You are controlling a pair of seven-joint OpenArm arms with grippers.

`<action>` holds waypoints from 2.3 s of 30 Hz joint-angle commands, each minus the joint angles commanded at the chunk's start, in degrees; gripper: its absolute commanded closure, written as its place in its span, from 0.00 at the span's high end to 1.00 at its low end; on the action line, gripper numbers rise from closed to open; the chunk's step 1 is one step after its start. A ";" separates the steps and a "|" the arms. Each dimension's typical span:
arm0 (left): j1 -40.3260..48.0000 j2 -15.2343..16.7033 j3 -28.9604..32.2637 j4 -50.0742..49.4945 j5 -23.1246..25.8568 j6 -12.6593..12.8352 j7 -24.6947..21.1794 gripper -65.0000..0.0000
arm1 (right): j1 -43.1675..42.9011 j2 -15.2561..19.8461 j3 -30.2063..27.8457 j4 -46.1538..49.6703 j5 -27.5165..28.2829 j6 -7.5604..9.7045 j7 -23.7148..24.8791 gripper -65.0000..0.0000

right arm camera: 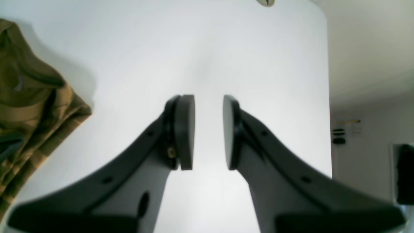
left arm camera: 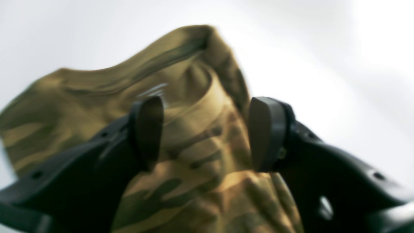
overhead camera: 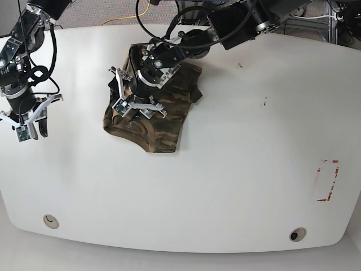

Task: Layout the t-shirt on the table in an organized manner, then fold the t-shirt properly
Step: 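Grasp the folded bundle's edge with the left gripper and lift it, then carry the folded shirt with the left gripper to the table's side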

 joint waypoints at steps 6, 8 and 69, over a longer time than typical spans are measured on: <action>1.49 -1.49 0.70 -4.40 1.76 0.09 0.09 0.34 | -0.26 -0.26 1.05 0.00 0.18 0.00 -0.09 0.21; 1.49 -3.69 0.70 -5.36 1.76 0.09 0.09 0.34 | -0.26 -0.53 1.49 -0.09 0.26 0.00 -0.09 0.21; 34.20 -52.66 -61.10 2.99 1.58 -38.33 -0.35 0.34 | -0.97 -3.43 1.67 0.09 0.26 0.00 -2.99 0.21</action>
